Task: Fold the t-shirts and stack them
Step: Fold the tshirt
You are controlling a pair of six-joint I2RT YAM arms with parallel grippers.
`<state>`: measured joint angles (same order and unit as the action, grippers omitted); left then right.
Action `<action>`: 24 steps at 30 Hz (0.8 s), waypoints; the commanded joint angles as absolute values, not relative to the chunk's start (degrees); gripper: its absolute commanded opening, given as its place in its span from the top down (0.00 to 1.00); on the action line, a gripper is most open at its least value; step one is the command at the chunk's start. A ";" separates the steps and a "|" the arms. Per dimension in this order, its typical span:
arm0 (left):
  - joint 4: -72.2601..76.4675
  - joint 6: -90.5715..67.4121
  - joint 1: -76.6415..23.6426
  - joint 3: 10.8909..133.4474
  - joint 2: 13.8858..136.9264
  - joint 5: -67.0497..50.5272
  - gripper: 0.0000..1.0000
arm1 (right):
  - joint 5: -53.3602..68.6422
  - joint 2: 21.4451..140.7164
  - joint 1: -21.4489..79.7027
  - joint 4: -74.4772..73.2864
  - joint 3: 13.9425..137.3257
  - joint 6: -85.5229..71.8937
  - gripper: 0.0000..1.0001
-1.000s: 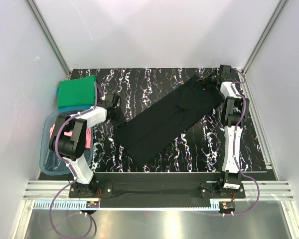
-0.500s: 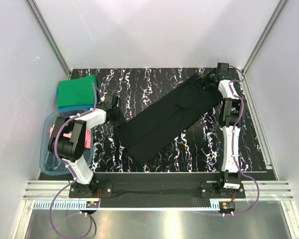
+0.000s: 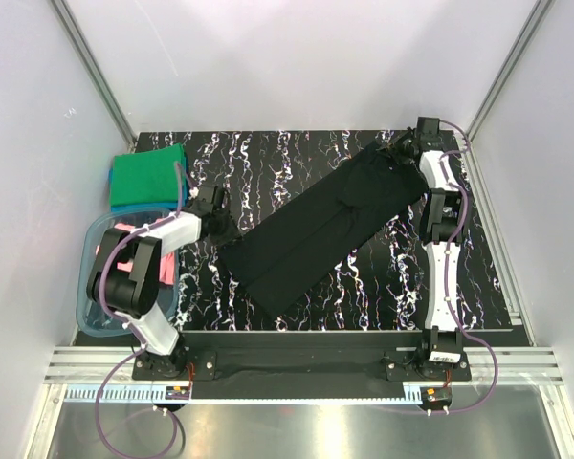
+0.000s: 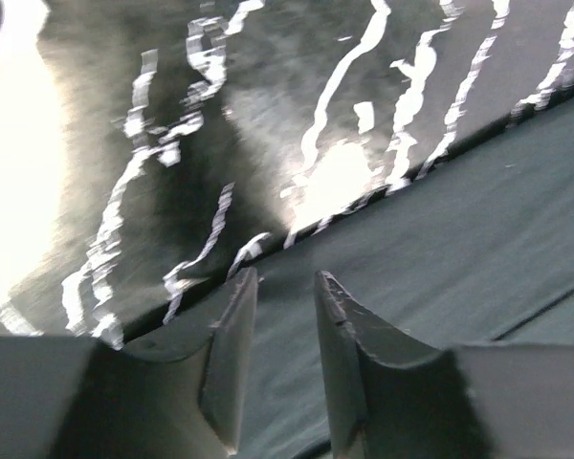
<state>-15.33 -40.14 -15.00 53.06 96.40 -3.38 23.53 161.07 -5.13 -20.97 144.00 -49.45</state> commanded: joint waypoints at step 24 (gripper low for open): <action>-22.33 -28.91 -20.56 56.78 94.92 -10.02 0.60 | 7.30 119.60 -3.51 -24.08 87.62 -38.07 1.00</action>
